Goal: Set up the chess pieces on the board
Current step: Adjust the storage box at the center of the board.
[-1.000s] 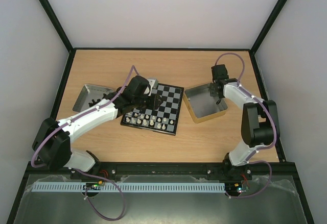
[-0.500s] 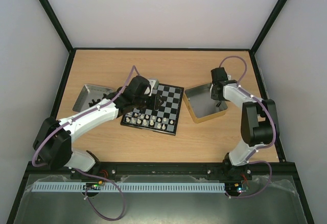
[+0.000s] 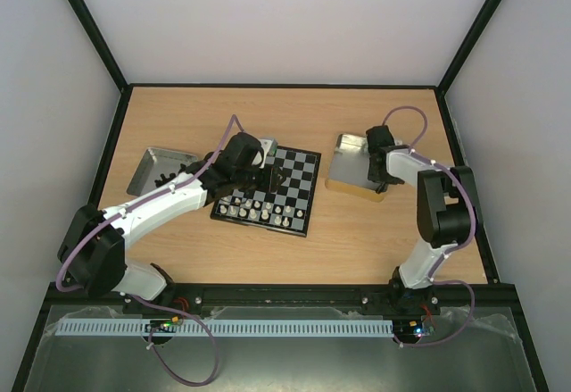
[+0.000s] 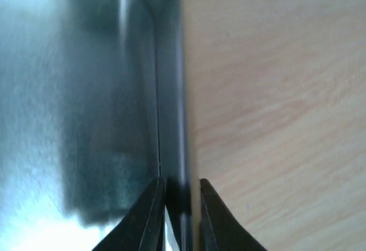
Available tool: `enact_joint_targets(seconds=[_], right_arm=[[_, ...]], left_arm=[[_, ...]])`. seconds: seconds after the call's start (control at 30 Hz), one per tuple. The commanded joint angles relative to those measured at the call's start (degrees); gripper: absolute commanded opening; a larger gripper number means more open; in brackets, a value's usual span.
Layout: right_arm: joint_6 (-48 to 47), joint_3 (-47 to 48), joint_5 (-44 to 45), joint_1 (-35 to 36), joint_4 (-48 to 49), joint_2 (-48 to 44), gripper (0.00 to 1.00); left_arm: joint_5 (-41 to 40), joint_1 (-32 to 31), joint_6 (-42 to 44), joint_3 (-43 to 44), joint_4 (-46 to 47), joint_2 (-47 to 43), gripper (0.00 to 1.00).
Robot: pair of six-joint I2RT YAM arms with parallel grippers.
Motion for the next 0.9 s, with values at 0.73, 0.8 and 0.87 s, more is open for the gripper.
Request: enact_joint_targets(seconds=[0.73,0.8,0.87], right_arm=[[29.63,-3.80,-24.23,-0.43,10.44,-12.39,0.36],[35.97,-4.95,-27.31,-0.44,15.49,-9.93,0.31],[40.76,-5.85,-27.84,-0.47,20.42,-8.04,0.27]], left_arm=[[-1.95,0.43,-1.01,-0.37,1.13,-0.99,0.42],[-1.95,0.40,-1.02,-0.36,1.12,-1.09,0.42],[-1.95,0.39,-1.01,-0.46,1.12,-1.17,0.42]])
